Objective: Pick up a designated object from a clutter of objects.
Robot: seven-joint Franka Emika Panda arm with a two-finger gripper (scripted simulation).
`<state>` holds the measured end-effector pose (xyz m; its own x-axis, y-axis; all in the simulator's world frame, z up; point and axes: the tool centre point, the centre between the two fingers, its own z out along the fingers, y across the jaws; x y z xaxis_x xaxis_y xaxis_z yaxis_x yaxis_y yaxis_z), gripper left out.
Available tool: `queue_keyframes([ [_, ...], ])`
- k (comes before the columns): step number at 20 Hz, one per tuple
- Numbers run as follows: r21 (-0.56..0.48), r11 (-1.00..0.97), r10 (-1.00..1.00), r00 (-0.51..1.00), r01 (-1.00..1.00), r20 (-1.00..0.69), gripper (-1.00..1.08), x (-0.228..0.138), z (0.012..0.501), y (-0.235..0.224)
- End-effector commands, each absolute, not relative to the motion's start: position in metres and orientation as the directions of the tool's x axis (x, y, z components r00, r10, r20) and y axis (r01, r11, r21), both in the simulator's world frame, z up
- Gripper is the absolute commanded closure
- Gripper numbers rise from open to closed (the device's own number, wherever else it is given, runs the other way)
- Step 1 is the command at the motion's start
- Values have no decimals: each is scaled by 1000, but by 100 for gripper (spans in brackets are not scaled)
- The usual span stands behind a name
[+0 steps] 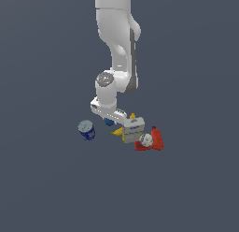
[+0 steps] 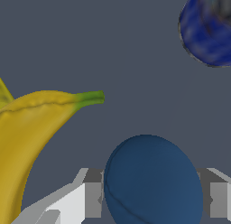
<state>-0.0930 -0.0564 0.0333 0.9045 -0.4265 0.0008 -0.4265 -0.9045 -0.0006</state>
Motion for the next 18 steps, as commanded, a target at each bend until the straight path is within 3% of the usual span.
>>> queue_keyframes([
  [1,-1,-904,-427,904,-427,1,108,-93,33,-57],
  [10,-1,-904,-427,904,-427,1,108,-84,50,-49],
  [18,1,-904,-427,904,-427,1,108,-60,92,-30],
])
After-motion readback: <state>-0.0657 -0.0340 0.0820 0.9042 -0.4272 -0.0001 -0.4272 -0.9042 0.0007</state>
